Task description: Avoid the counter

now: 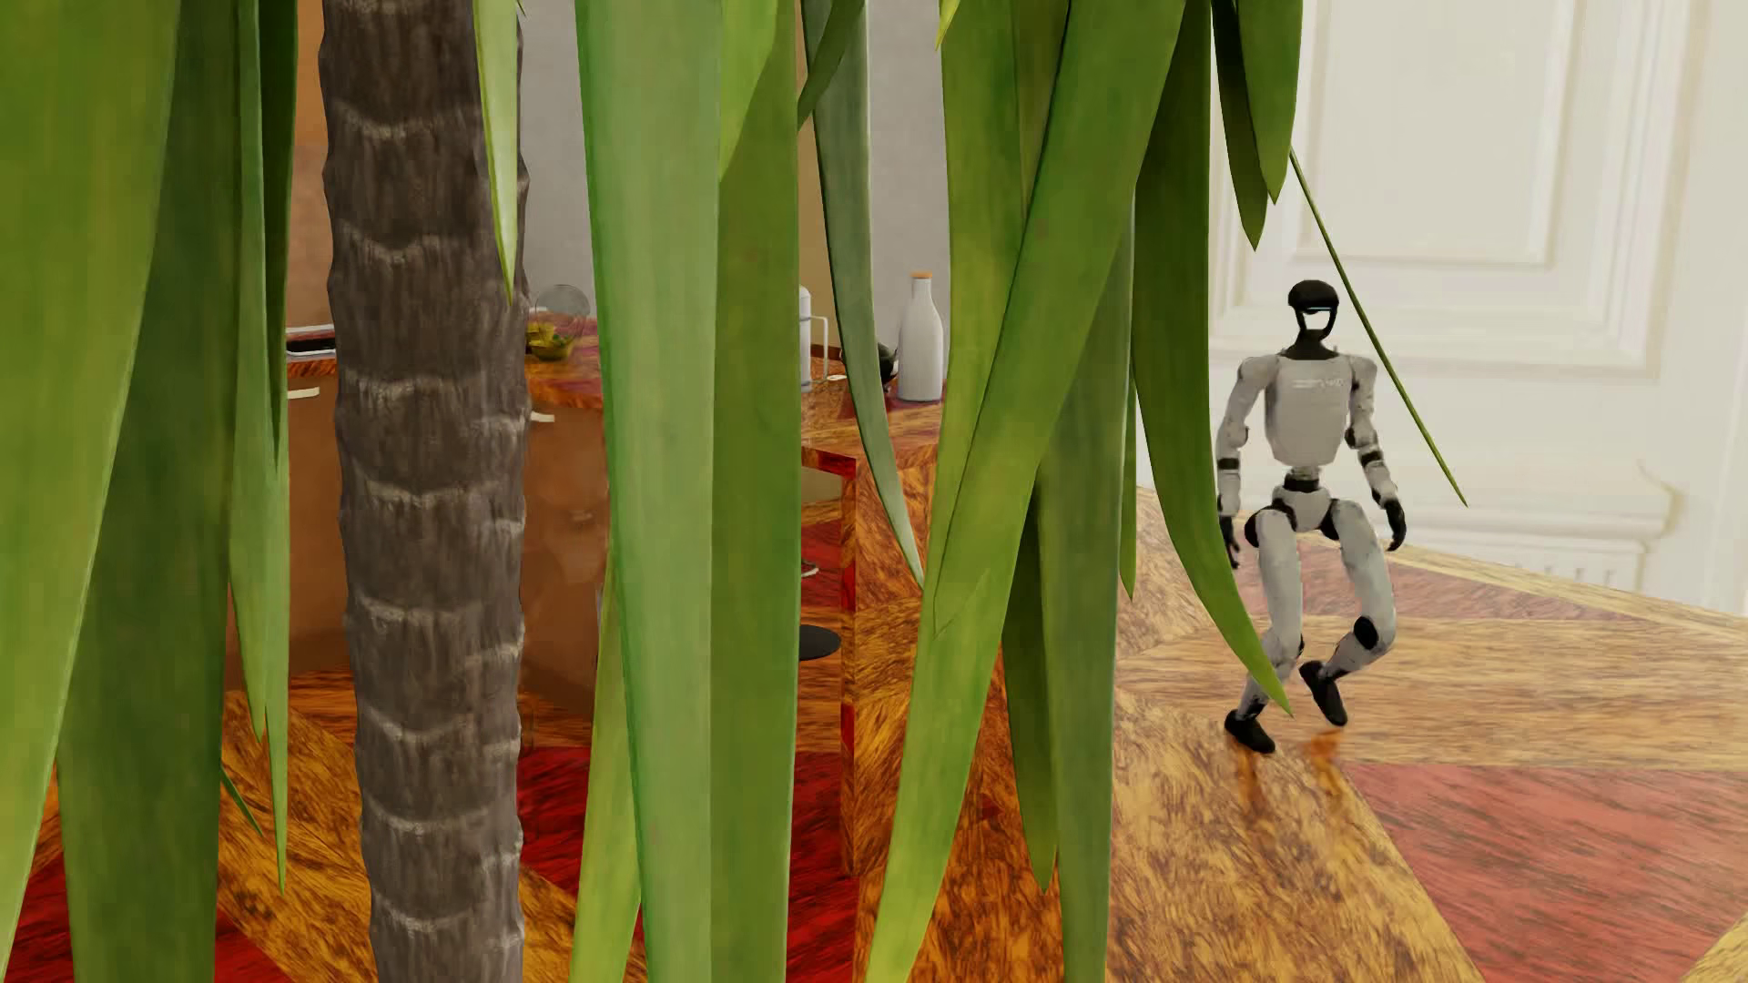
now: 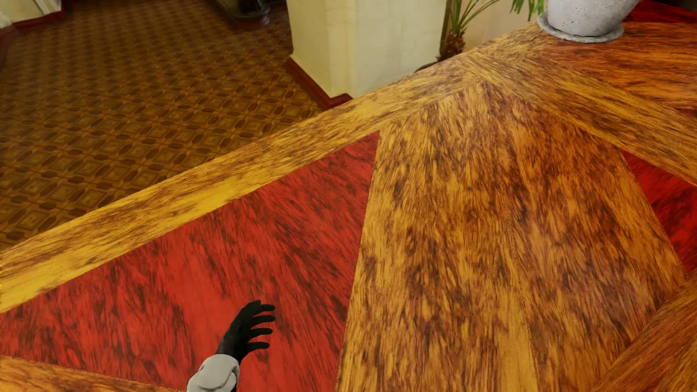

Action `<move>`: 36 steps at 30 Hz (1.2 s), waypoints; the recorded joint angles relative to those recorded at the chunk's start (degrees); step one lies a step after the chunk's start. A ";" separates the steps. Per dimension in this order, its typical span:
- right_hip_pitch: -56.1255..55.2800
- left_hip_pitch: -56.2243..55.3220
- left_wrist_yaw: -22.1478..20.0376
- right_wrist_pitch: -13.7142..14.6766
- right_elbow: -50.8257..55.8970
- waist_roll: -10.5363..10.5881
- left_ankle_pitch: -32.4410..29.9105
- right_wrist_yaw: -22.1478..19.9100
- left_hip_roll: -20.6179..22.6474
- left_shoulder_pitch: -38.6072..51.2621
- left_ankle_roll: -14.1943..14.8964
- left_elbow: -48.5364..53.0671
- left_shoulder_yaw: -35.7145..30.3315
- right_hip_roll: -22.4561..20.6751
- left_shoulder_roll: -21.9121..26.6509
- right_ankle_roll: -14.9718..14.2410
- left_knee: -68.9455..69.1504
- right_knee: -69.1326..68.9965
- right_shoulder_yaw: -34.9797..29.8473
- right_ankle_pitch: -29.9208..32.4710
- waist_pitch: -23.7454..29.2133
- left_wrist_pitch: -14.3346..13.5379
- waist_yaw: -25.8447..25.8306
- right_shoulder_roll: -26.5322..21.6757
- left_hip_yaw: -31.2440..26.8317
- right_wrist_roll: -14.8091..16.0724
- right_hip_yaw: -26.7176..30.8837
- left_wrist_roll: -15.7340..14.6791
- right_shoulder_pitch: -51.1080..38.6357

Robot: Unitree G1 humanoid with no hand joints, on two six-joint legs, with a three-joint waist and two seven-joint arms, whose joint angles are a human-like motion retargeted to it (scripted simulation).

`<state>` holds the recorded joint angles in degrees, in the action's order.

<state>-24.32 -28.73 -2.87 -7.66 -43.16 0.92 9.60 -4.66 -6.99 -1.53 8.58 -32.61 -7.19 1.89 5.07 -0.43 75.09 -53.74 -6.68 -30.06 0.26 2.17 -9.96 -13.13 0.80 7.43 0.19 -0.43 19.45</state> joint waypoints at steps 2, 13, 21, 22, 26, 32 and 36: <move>5.31 -8.39 0.11 -0.67 4.27 2.53 11.07 -2.28 1.01 -8.42 1.92 -2.52 2.91 -1.28 1.97 -0.77 -7.64 3.52 3.98 -2.01 0.42 -4.69 4.59 2.75 -4.45 -0.57 1.43 1.09 -1.72; 0.39 -1.49 -3.27 0.36 0.10 -4.27 6.47 0.80 0.29 -0.28 1.54 -3.23 0.39 -1.84 0.89 4.43 -5.03 0.13 1.72 -0.83 1.37 -11.21 -3.51 1.70 -3.09 -7.49 -3.45 3.04 0.13; -3.64 9.14 -5.97 1.52 8.60 -2.01 17.76 9.97 -1.50 -3.82 -0.98 1.57 5.83 -0.40 8.01 5.97 -27.47 -17.08 7.01 6.50 3.11 -2.00 -3.70 4.33 4.82 -1.38 -4.39 0.91 -6.83; -5.32 7.66 -8.63 2.13 7.85 -4.37 14.13 9.19 -1.97 -0.23 0.67 1.77 3.41 0.97 5.00 6.60 -19.34 -6.73 4.76 3.83 3.08 -3.50 -4.92 3.01 4.72 -3.44 -5.02 -0.60 -4.44; 5.20 -10.48 -5.88 0.06 3.77 -2.34 9.90 1.21 2.82 -6.64 3.59 -1.49 1.55 -4.11 4.20 4.42 -6.82 1.97 1.11 -4.39 3.59 -8.83 2.80 3.52 -2.99 -5.81 -0.99 2.13 -4.10; -7.75 -1.44 -5.41 1.15 7.94 -4.02 10.58 5.54 0.49 -3.91 -4.19 -1.23 2.73 -0.46 7.77 1.17 -24.65 -16.31 5.46 2.42 2.43 -4.64 -4.99 2.81 7.49 -3.27 -4.84 -0.02 -4.79; -1.96 -1.10 -4.96 1.22 1.11 -3.71 7.21 2.52 -0.61 -1.07 0.10 -0.46 -0.51 -0.64 0.86 4.27 -6.59 -3.60 -0.01 -2.00 0.20 -6.10 -1.28 -0.76 2.32 -4.99 -3.21 1.61 -1.76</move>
<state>-26.28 -29.83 -7.83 -6.44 -42.05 -2.79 16.81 -2.14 -7.60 -2.59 8.68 -33.07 -7.70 1.25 5.93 3.84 68.49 -57.34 -6.69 -32.06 0.46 -3.93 -11.24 -13.89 3.12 2.44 -3.02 1.18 17.69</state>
